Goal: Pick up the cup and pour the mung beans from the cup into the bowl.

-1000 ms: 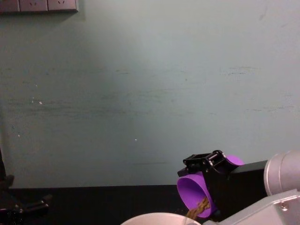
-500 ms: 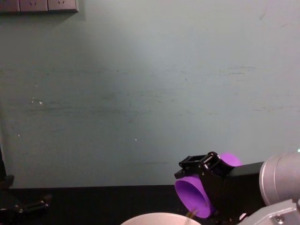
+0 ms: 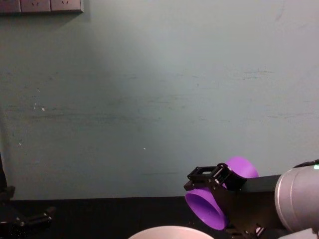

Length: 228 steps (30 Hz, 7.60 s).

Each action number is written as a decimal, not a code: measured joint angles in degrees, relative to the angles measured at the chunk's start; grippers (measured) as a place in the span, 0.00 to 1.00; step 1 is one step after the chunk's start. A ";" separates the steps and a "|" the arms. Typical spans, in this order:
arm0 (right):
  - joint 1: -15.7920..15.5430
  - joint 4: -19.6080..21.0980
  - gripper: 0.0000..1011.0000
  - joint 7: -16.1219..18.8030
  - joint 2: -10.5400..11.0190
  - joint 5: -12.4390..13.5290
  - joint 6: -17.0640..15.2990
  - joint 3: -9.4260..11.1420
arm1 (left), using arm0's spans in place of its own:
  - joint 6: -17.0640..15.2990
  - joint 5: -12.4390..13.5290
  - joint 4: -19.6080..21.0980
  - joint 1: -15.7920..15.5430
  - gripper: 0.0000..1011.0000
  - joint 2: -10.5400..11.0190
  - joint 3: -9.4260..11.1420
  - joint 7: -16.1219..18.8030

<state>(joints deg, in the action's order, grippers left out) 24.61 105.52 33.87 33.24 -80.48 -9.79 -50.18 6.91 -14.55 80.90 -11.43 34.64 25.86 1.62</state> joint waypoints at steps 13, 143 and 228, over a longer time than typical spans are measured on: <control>-4.10 2.75 0.73 -3.72 0.50 7.69 -1.81 6.07 | 0.00 0.00 0.00 0.00 0.99 0.00 0.00 0.00; -11.66 -31.80 0.73 7.04 -5.73 108.53 23.52 32.86 | 0.00 0.00 0.00 0.00 0.99 0.00 0.00 0.00; -14.80 -21.91 0.99 -1.07 -2.46 104.32 19.48 32.08 | 0.00 0.00 0.00 0.00 0.99 0.00 0.00 0.00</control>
<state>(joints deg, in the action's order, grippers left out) 9.81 83.61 32.80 30.79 23.84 9.70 -18.09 6.91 -14.55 80.90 -11.43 34.64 25.86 1.62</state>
